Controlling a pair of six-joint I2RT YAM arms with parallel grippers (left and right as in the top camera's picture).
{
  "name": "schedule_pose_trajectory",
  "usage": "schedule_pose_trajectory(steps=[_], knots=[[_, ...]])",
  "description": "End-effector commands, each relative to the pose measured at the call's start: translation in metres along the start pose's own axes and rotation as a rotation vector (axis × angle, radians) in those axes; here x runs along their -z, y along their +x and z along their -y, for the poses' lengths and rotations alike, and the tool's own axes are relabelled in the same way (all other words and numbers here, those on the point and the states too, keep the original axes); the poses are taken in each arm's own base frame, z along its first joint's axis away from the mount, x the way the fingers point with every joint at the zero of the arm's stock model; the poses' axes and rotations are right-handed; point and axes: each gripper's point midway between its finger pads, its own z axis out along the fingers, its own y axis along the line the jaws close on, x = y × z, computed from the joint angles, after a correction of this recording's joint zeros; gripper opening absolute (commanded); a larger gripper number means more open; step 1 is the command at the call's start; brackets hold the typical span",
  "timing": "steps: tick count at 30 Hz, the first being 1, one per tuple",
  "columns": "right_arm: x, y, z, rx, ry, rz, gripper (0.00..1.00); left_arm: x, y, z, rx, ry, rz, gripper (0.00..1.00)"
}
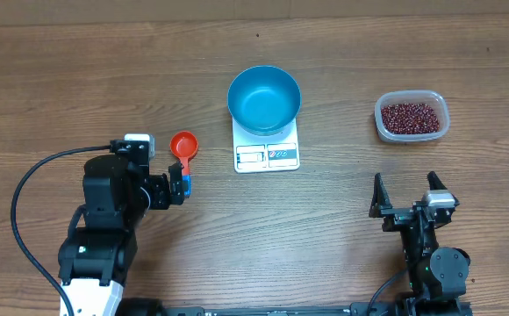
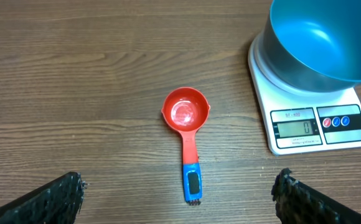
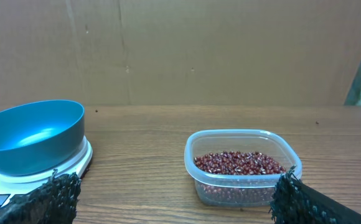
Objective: Scoop item into bowl and weigh 150g on scale
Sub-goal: 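Move the left gripper forward over the red scoop's cup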
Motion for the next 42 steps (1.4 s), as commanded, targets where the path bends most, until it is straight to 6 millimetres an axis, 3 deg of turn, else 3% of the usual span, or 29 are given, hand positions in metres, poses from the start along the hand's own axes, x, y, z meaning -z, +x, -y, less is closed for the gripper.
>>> schedule_pose_trajectory(steps=[1,17,31,42], knots=[[0.0,0.002,-0.001,-0.008,-0.002,0.003,1.0,0.009,-0.016,0.0,-0.021,-0.003,0.03,1.0],[0.0,0.002,-0.001,-0.008,-0.002,0.003,1.0,0.017,-0.033,0.003,-0.035,0.007,-0.065,1.0],[0.0,0.002,-0.001,-0.007,-0.002,0.002,1.0,-0.016,-0.034,0.006,-0.028,0.029,-0.282,1.0],[0.0,0.002,-0.001,-0.008,-0.002,0.003,1.0,-0.04,-0.048,0.005,-0.048,0.033,-0.469,1.0]])
